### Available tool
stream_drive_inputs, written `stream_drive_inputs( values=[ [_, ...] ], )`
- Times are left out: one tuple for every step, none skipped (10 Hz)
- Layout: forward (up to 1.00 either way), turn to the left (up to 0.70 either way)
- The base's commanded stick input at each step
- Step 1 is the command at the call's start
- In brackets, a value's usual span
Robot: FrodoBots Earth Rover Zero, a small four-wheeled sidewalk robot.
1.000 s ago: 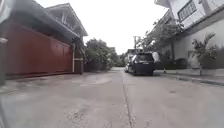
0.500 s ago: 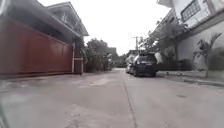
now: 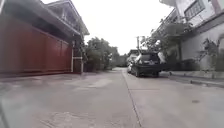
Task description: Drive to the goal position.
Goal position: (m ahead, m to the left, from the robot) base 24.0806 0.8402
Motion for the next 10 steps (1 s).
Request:
stream_drive_inputs(
  values=[
    [0.7,-0.11],
    [0.7,-0.32],
    [0.7,-0.34],
    [0.7,-0.11],
    [0.7,0.0],
    [0.7,0.0],
    [0.7,0.0],
    [0.7,0.0],
    [0.7,0.0],
    [0.7,0.0]
  ],
)
